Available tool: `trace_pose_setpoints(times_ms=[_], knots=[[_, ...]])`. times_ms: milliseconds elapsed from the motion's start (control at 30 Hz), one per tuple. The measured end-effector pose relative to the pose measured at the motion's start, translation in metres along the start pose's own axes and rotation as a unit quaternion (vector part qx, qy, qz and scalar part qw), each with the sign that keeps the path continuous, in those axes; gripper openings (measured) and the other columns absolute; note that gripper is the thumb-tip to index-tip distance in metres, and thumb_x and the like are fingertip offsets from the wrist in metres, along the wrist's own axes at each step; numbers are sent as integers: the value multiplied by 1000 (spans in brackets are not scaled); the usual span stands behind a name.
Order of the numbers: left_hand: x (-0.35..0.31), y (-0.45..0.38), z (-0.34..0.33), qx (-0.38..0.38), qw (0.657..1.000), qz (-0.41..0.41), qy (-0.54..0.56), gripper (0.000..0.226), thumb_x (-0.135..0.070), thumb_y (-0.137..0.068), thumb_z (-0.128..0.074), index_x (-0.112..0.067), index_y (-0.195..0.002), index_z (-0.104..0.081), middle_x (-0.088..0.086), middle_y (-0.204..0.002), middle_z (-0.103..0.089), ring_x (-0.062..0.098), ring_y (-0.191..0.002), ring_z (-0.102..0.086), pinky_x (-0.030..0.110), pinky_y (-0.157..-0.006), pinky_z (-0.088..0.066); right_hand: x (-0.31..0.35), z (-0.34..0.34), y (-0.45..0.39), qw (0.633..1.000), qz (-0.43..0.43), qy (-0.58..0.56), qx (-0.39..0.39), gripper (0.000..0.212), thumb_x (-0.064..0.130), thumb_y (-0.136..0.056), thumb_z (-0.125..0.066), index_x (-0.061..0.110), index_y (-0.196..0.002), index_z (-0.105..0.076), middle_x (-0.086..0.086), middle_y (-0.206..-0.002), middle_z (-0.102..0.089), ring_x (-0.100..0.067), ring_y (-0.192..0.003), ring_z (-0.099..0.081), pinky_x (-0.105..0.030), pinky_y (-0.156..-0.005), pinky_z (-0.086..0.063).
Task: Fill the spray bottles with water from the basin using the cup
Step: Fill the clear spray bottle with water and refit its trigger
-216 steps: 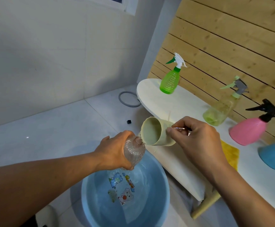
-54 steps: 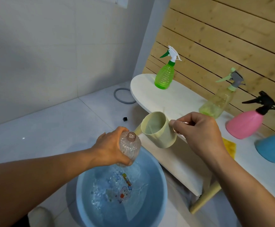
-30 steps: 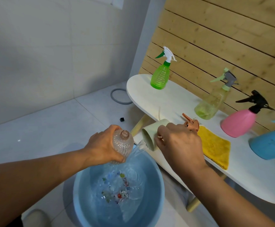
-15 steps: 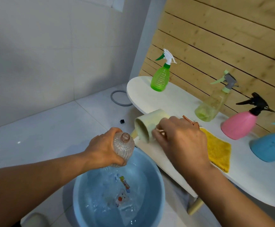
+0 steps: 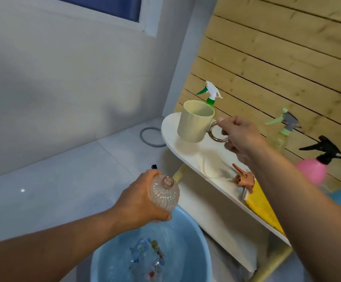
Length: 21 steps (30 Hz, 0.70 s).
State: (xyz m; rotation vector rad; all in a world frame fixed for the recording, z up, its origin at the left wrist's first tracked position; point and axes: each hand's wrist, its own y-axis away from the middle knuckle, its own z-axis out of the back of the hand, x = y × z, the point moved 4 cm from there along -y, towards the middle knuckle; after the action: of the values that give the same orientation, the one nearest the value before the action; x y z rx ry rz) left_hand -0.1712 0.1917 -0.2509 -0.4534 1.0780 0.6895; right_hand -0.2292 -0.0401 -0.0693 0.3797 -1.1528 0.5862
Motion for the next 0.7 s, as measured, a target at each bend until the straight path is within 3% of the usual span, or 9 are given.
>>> trace_pose_setpoints(times_ms=[167,267,700], knots=[[0,-2,0,15,1000,5,1,97,-46,-39,-94,-57,-121,-43,-22,-114,-60,12,-102,-65,41,-77,-63,-31,-36,-43,990,-119,-54,58,17,26,-97,-70,12,-94,-62,-4,-80,-57,-10,-59,-46,-18,-44,-48],[1,-3,2,14,1000,0,-11,101,-50,-38,-94,-57,-124,-41,-24,-116,-59,10,-106,-63,38,-83,-61,-45,-52,-50,982,-158,-87,53,16,20,-98,-68,10,-88,-60,-4,-74,-55,-9,-59,-47,-19,-46,-54],[5,-8,8,7,1000,-18,-22,103,-52,-40,-96,-53,-127,-41,-26,-116,-59,6,-108,-62,36,-89,-59,-63,-69,-57,980,-171,-89,43,15,15,-99,-65,3,-106,-62,-9,-78,-54,-10,-57,-47,-22,-45,-55]])
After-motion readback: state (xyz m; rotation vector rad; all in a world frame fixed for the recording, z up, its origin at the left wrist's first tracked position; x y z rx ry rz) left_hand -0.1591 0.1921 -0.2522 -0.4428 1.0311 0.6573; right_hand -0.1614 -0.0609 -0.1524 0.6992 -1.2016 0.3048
